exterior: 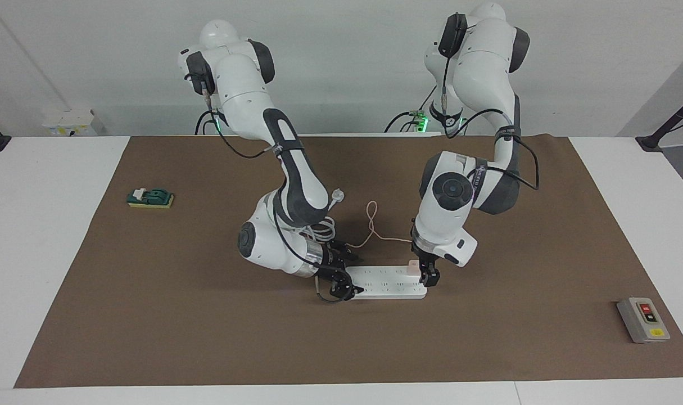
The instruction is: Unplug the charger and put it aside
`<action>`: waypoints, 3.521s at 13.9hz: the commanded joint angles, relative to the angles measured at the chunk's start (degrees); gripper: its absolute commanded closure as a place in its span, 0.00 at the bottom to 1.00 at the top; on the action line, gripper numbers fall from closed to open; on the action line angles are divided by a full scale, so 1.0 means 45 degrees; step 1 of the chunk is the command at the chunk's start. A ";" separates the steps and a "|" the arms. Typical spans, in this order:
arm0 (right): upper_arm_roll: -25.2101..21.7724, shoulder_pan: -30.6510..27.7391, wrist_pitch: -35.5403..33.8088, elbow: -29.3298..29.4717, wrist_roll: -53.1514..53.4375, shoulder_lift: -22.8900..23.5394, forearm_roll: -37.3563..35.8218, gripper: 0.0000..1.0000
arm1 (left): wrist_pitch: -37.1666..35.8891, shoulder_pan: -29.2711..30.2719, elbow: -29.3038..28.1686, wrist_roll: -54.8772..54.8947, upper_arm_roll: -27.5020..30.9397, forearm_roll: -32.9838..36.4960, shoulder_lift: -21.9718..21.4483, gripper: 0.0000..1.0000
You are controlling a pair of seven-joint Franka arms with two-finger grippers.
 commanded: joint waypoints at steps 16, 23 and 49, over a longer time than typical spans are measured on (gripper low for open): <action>-0.0012 0.0332 0.1247 0.0718 -0.0387 0.0864 -0.0533 0.67 | 0.1503 -0.0263 -0.2268 0.0537 0.0170 0.0110 -0.1101 0.55; -0.0012 0.0333 0.1324 0.0718 -0.0368 0.0883 -0.0475 0.66 | 0.1660 -0.0322 -0.2171 0.0966 0.0150 0.0501 -0.1101 1.00; -0.0284 -0.0818 -0.1230 0.0387 0.0589 -0.1339 -0.0630 0.00 | -0.2346 0.2878 -0.4510 2.3357 0.0053 0.0053 -0.6021 1.00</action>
